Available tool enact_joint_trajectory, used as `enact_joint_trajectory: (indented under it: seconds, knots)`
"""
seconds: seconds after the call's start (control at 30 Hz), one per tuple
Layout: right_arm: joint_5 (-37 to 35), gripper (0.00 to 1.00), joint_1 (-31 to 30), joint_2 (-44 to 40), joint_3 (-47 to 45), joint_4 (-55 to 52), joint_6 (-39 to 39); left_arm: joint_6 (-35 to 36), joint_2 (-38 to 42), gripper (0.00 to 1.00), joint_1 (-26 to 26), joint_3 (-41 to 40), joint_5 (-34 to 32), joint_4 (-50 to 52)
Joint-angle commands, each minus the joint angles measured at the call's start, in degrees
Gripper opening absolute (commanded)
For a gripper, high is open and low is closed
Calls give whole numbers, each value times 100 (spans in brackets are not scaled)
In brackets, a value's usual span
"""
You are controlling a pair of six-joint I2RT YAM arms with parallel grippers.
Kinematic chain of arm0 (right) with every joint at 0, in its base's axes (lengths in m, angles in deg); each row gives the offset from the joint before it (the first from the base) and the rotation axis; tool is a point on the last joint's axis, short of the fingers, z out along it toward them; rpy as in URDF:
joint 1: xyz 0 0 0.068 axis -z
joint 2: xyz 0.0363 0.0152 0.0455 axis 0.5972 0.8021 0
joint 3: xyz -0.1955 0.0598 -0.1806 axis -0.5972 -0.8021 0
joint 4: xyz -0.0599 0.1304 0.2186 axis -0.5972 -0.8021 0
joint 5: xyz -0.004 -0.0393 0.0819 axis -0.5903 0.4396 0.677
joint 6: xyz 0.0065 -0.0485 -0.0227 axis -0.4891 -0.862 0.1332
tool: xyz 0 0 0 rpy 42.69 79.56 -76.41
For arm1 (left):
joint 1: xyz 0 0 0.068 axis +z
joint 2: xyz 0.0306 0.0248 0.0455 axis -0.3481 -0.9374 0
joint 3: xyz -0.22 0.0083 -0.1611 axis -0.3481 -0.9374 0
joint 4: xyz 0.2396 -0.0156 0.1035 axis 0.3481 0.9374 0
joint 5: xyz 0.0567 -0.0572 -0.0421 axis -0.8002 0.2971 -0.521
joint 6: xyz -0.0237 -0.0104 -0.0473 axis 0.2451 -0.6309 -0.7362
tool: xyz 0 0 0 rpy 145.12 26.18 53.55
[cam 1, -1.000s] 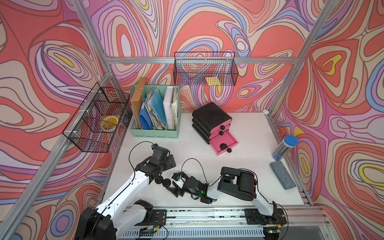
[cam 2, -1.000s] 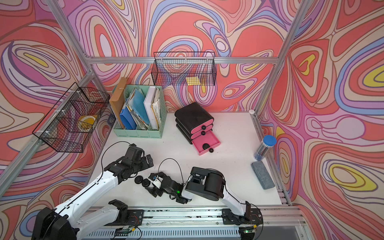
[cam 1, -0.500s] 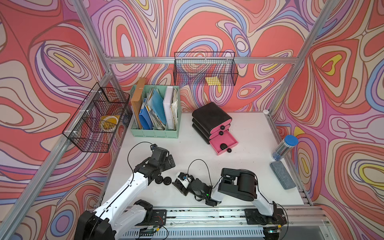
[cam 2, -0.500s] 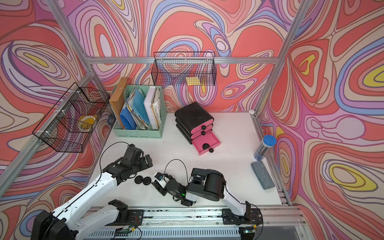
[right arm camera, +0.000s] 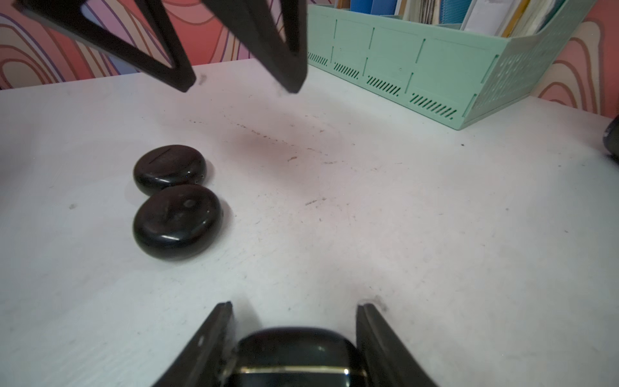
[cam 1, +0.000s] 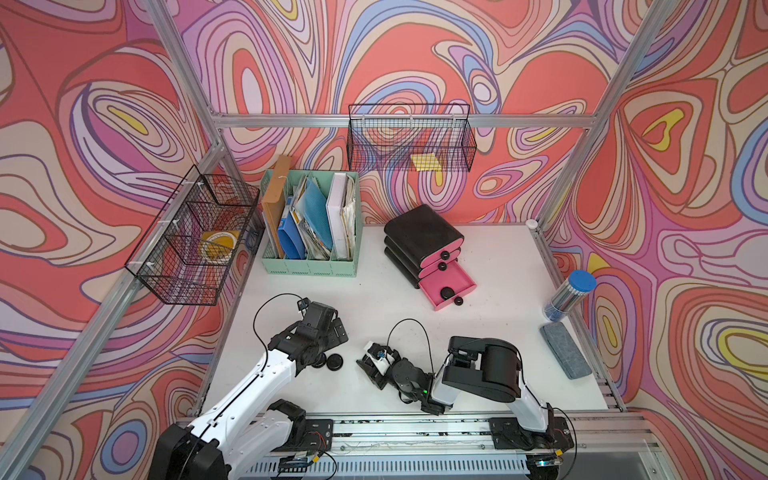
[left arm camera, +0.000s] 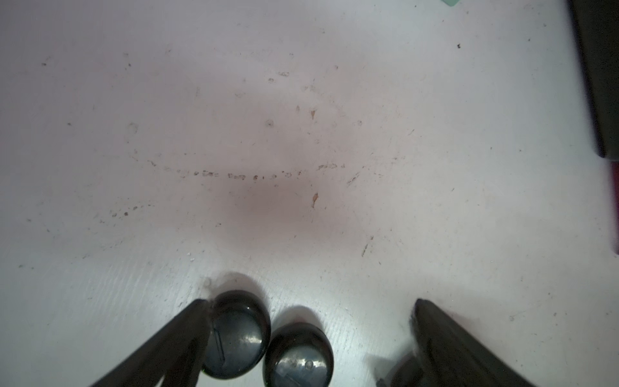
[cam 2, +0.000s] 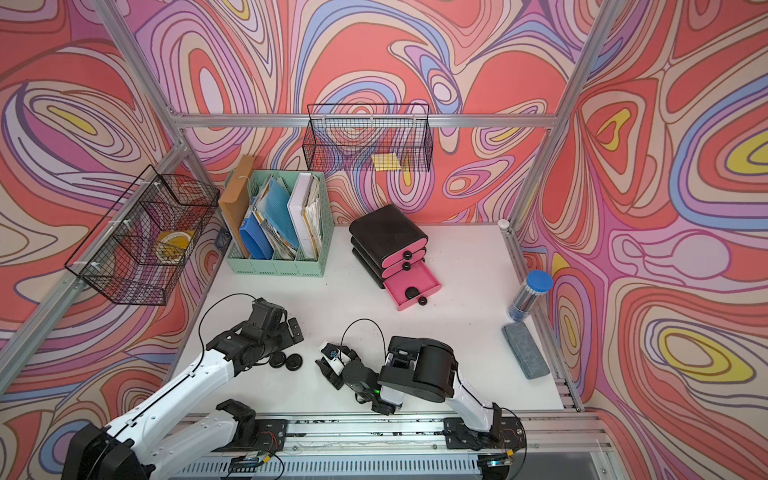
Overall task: Put the bluetooth earphones in the drawer according to color
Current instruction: Place the bluetooth earphone in the drawer.
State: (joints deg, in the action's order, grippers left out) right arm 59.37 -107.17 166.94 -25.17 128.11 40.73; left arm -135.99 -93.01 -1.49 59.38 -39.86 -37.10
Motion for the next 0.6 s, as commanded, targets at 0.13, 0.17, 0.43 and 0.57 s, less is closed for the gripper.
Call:
enact_joint_trajectory:
  seconds: [0.13,0.17,0.43,0.57]
  knots:
    - [-109,25,512,-1057,-306,-477,-38,-556,329,99,34,-415,-177,682]
    - [-21,25,637,-1227,-344,-573,14,-594,352,99,36,-473,-143,697]
    - [443,24,1622,-2270,-567,-1361,227,-732,376,99,37,-776,264,508]
    - [562,24,2190,-2760,-603,-1952,451,-648,126,98,34,-832,599,227]
